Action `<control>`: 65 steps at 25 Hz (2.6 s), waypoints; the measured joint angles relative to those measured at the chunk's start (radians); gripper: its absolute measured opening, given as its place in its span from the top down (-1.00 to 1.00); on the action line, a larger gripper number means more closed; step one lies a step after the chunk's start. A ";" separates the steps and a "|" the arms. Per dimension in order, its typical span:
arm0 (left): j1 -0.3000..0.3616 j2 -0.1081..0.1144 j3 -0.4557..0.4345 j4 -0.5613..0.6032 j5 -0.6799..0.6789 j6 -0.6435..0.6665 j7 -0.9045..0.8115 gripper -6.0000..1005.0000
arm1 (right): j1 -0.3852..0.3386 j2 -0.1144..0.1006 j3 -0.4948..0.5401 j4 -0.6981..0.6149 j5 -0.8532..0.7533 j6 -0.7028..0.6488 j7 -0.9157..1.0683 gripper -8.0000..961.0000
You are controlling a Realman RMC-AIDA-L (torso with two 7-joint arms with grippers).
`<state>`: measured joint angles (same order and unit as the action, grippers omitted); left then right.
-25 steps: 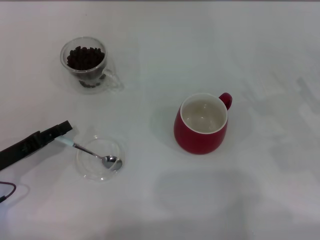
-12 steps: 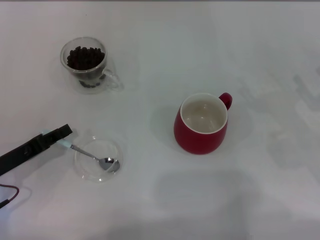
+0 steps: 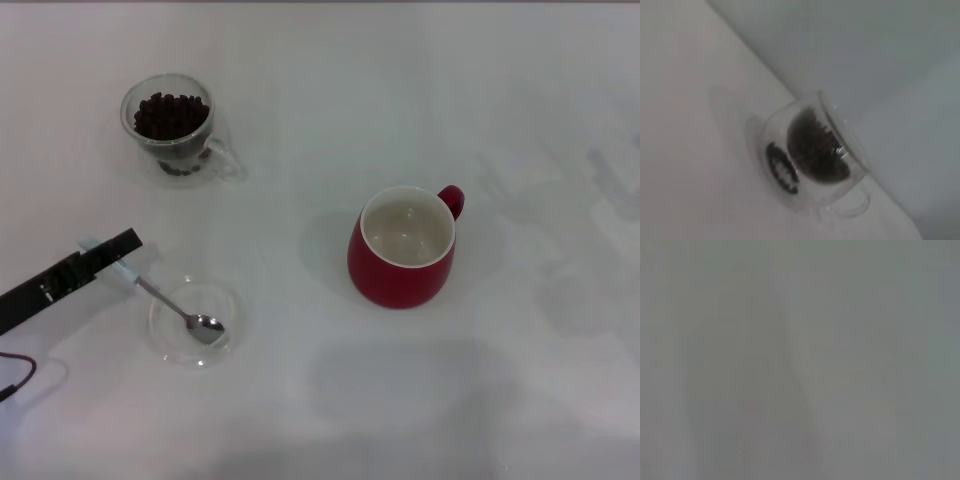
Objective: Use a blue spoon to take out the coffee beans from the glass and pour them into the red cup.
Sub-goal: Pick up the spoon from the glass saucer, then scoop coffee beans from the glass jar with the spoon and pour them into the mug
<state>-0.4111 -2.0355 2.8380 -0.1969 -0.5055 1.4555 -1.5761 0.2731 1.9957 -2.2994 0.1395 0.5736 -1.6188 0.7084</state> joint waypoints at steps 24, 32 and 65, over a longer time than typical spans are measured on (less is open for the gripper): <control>-0.052 0.041 0.002 -0.004 -0.092 0.170 0.064 0.74 | 0.012 0.006 0.000 -0.012 0.000 0.053 0.003 -0.57; -0.171 0.097 0.005 -0.124 -0.202 0.227 0.063 0.74 | 0.015 0.006 -0.001 -0.025 0.000 0.053 0.003 -0.57; -0.467 0.058 0.008 -0.185 -0.009 -0.217 0.115 0.74 | 0.011 0.011 -0.012 -0.065 -0.001 0.117 -0.004 -0.57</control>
<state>-0.8786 -1.9771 2.8456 -0.3824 -0.5141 1.2381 -1.4608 0.2842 2.0062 -2.3111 0.0743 0.5721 -1.5020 0.7043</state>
